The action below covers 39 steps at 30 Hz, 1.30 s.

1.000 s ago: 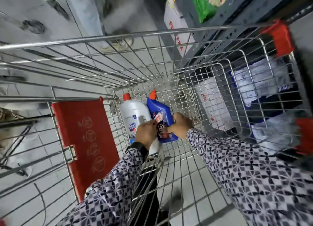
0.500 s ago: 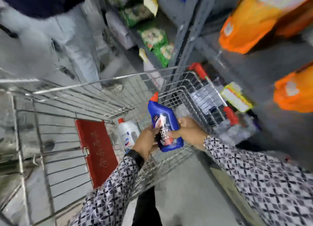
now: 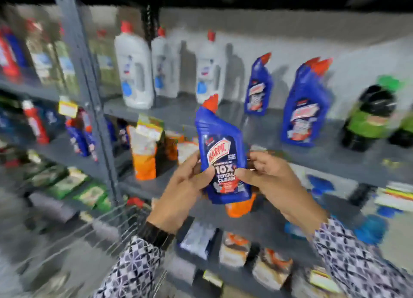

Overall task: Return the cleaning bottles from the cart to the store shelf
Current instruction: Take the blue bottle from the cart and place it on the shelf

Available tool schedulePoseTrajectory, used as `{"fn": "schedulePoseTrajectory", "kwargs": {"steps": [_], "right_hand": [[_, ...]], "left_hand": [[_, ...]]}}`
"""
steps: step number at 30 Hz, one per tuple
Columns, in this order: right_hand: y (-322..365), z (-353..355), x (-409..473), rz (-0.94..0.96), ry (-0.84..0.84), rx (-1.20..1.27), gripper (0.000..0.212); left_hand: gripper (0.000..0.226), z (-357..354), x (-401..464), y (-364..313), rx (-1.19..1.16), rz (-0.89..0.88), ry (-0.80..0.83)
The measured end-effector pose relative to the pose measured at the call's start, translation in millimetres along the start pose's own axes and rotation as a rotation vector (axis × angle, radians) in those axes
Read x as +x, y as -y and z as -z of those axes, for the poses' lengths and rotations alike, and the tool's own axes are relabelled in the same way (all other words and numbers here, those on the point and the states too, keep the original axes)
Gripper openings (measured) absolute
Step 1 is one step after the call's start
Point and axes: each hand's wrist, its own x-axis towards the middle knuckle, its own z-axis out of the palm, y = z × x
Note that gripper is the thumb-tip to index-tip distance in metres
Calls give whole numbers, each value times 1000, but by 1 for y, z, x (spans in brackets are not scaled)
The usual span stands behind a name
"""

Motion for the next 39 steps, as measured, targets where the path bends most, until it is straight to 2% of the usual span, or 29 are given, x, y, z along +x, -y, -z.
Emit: {"fn": "schedulePoseTrajectory", "kwargs": {"steps": [4, 6, 9, 12, 15, 21, 25, 28, 33, 36, 39], "right_hand": [[68, 67, -41, 170, -222, 41, 29], [89, 89, -56, 245, -296, 37, 37], [108, 108, -72, 315, -371, 37, 53], [111, 112, -80, 339, -412, -11, 49], [108, 105, -75, 340, -444, -35, 39], [95, 75, -19, 296, -465, -38, 37], [70, 56, 69, 203, -499, -204, 23], [40, 48, 138, 104, -574, -354, 21], [10, 43, 210, 35, -637, -403, 24], [8, 35, 220, 9, -653, -427, 36], [2, 38, 224, -4, -637, -453, 38]], "left_hand": [[45, -87, 20, -70, 87, -166, 214], [47, -115, 28, -94, 125, -233, 289], [50, -142, 32, -113, 133, -283, 367], [49, -147, 34, -115, 134, -297, 408], [47, -139, 39, -116, 141, -297, 416], [44, -97, 85, -115, 168, -282, 402], [47, -62, 162, -94, 238, -266, 336], [47, -44, 216, -69, 340, -268, 284], [54, -27, 280, -46, 397, -231, 225], [56, -18, 303, -31, 412, -190, 234], [58, -12, 313, -21, 377, -158, 249]]}}
